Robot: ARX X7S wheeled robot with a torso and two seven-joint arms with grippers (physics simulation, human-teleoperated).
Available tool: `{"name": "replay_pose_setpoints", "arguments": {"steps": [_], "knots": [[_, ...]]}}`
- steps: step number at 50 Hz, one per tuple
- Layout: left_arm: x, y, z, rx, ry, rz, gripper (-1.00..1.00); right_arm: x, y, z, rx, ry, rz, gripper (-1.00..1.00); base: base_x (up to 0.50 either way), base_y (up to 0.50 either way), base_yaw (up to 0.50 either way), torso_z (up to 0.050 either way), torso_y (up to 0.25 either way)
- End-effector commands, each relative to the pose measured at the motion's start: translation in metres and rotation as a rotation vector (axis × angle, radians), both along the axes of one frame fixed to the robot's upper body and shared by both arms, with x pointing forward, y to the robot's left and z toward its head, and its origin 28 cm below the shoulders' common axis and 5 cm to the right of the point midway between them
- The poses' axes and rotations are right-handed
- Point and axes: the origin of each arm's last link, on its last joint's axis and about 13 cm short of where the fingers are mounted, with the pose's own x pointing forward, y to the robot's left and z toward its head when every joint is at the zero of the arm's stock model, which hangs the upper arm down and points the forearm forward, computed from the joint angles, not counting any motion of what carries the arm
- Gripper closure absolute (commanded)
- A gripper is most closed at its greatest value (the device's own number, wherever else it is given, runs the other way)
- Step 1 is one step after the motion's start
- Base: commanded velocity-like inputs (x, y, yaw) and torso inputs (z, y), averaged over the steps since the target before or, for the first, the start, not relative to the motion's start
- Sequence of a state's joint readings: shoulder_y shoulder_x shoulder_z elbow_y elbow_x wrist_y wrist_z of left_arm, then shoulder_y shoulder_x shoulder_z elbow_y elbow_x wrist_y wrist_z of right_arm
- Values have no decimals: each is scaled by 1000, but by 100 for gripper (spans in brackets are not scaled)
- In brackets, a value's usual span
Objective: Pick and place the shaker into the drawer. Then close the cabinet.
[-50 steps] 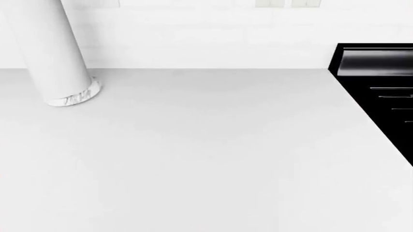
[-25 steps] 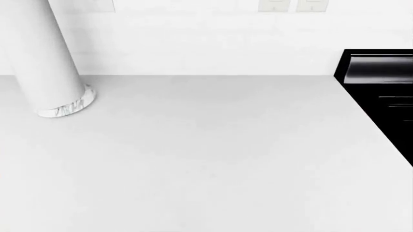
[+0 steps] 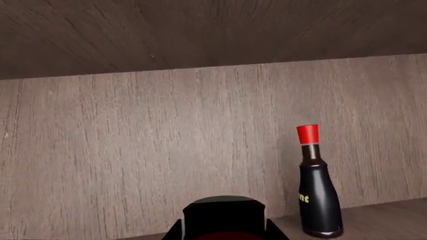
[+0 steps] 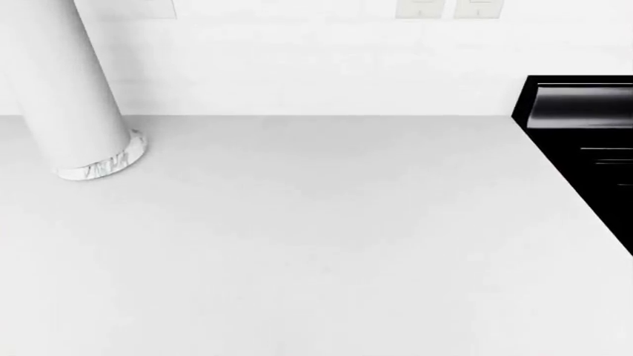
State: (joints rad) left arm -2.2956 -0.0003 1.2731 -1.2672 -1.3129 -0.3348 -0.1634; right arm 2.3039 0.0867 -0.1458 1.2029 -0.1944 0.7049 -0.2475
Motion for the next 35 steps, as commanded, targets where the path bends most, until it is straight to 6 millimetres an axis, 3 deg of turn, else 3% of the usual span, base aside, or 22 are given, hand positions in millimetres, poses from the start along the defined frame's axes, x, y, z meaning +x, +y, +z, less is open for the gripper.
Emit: {"name": "replay_pose_setpoints", "arguments": {"steps": [1,4,6,13,35], "knots": [[-16,10,21,-21,-44,36,100,-42,2,36,-50,-165,-36,100,0,0,0,0,0],[-34,6,35,11,-58,23,100,-62,8,45,-64,-213,-17,100,0,0,0,0,0],[-48,15,47,-34,-102,37,100,-72,11,49,-68,-238,-5,100,0,0,0,0,0],[-68,18,57,-49,-121,31,100,-89,17,52,-81,-259,11,100,-117,0,0,0,0],[-59,16,51,-38,-90,23,100,-82,10,47,-62,-190,6,100,-500,0,0,0,0]]}}
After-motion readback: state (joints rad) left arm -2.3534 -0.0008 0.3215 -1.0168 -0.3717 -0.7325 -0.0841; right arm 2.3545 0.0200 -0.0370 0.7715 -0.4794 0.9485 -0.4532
